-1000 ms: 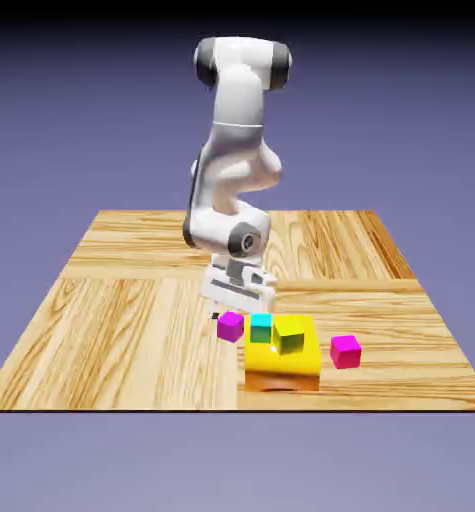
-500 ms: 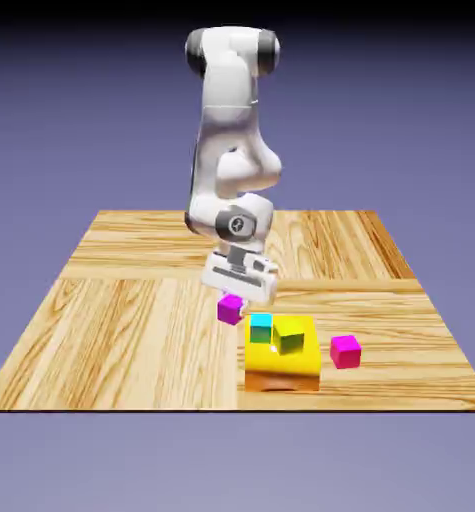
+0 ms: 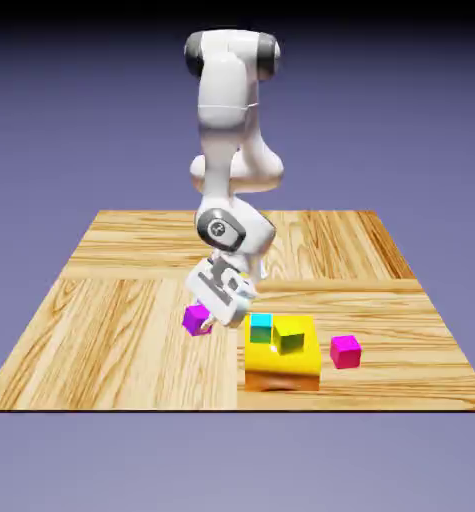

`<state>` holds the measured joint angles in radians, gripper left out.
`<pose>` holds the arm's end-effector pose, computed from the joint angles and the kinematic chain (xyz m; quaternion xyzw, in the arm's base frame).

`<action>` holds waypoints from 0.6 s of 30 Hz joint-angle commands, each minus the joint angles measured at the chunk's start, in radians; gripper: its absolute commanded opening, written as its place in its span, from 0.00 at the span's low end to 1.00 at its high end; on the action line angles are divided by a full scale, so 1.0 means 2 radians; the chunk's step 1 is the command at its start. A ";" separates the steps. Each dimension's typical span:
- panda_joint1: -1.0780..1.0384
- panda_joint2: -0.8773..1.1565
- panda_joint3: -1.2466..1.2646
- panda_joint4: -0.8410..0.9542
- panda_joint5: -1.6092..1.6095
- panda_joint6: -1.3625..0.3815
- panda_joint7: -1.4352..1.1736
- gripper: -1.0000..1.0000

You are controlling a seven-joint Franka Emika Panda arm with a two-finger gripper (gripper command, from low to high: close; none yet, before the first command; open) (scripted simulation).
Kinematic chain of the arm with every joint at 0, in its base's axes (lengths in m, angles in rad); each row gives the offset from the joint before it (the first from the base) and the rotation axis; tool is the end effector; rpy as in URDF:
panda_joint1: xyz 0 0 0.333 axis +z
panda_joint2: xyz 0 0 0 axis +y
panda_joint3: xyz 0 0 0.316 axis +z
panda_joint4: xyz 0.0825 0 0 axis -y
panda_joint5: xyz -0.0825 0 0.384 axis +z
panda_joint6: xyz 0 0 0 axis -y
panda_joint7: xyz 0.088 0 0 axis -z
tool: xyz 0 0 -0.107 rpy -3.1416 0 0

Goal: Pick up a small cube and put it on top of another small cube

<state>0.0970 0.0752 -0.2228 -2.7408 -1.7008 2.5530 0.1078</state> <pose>0.3483 -0.0327 0.1737 0.7251 0.5931 -0.0944 0.3369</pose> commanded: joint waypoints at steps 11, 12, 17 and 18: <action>0.142 -0.060 -0.045 0.054 0.204 -0.019 -0.239 0.00; 0.158 -0.067 -0.051 0.058 0.223 -0.020 -0.261 0.00; 0.248 -0.106 -0.086 0.063 0.324 -0.019 -0.346 0.00; 0.266 -0.114 -0.094 0.064 0.344 -0.019 -0.362 0.00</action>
<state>0.6282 -0.1529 -0.4102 -2.6136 -1.0116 2.5145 -0.6171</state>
